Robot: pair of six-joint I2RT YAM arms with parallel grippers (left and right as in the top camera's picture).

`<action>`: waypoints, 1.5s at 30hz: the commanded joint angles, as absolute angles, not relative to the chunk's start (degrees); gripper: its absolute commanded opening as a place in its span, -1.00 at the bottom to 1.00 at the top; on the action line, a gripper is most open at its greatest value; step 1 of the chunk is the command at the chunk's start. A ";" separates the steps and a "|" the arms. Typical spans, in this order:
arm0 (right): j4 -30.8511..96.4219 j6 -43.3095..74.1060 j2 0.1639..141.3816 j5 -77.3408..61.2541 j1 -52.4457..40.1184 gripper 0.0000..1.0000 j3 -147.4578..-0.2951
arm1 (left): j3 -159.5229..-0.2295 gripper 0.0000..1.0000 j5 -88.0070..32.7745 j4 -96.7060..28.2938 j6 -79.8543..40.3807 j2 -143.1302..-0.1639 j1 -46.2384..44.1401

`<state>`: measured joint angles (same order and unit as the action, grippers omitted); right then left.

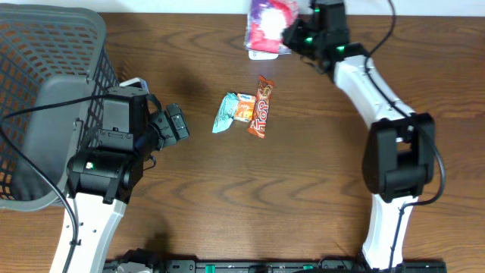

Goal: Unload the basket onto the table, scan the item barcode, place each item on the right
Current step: 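Hold the purple package up in front of the scanner, then carry the purple package to the top right corner and release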

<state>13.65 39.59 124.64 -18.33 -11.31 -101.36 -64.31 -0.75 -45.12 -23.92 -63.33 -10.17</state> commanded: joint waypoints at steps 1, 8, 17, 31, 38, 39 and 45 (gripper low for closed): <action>17.69 37.19 120.01 -16.38 -2.44 -0.98 -104.33 | -64.69 0.96 -0.43 -45.21 -23.18 -63.40 -9.93; 29.85 37.10 118.37 -15.99 12.86 -0.98 -104.27 | -64.69 0.96 -0.43 -45.21 -23.18 -63.40 -9.93; 36.69 35.64 118.50 -9.82 24.51 -0.98 -104.01 | -64.69 0.96 -0.43 -45.21 -23.18 -63.40 -9.93; 35.73 62.76 119.17 -5.13 28.18 -0.97 -103.28 | -64.69 0.96 -0.43 -45.21 -23.18 -63.40 -9.93; 22.15 49.43 121.19 -21.96 25.63 -0.05 -103.31 | -64.69 0.96 -0.43 -45.21 -23.18 -63.40 -9.93; 20.71 46.98 120.97 -25.56 25.36 -0.04 -103.48 | -64.69 0.96 -0.43 -45.21 -23.18 -63.40 -9.93; 21.41 38.02 117.73 -36.14 23.31 0.07 -104.42 | -64.69 0.96 -0.43 -45.21 -23.18 -63.40 -9.93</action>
<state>20.18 47.81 120.60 -26.04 24.75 -103.11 -64.31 -0.75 -45.12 -23.92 -63.33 -10.17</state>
